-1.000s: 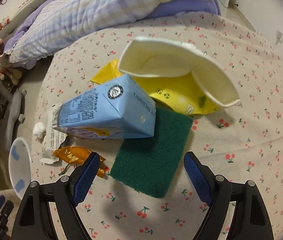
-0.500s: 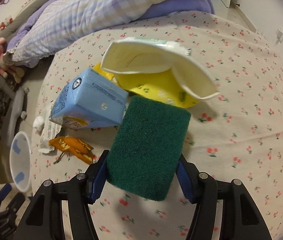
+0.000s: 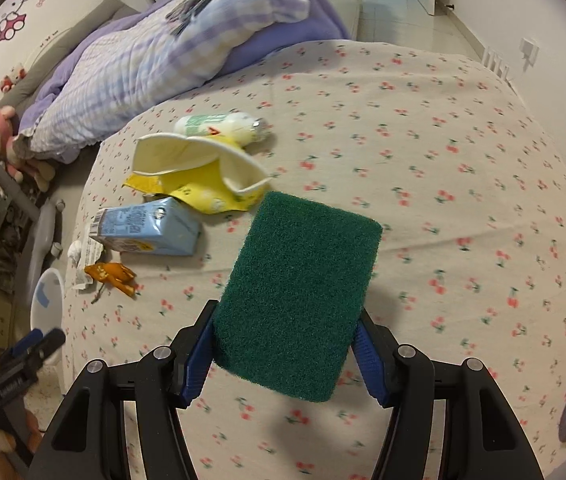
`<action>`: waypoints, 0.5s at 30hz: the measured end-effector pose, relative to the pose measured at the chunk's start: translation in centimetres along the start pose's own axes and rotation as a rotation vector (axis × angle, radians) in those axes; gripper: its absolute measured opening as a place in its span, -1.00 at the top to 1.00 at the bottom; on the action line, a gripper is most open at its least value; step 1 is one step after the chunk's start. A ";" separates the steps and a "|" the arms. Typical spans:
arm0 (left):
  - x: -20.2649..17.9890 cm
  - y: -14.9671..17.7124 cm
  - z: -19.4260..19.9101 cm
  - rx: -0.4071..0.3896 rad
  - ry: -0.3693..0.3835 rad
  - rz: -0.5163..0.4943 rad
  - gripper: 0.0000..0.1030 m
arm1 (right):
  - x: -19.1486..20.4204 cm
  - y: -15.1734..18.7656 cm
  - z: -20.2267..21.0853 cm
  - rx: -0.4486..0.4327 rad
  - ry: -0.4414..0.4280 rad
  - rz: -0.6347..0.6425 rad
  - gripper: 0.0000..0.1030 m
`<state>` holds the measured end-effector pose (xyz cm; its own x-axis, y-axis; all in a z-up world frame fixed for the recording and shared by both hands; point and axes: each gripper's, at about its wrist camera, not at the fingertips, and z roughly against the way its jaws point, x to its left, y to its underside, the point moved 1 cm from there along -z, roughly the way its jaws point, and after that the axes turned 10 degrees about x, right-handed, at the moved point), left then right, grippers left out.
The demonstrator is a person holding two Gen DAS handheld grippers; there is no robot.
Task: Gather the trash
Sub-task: 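Grasp the light blue milk carton with the left tool while the right tool holds the sponge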
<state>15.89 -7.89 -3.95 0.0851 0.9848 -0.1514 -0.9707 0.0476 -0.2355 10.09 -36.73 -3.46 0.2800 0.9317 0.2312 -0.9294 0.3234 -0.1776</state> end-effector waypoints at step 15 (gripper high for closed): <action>-9.6 -6.7 -1.9 0.041 0.088 0.141 -0.66 | -5.5 -0.5 2.3 -0.033 -0.048 -0.051 -0.24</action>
<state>22.03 -17.95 -2.76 -0.0353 0.9638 -0.2644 -0.9826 -0.0818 -0.1669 8.46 -42.34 -2.46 0.3147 0.9050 0.2862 -0.9056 0.3766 -0.1952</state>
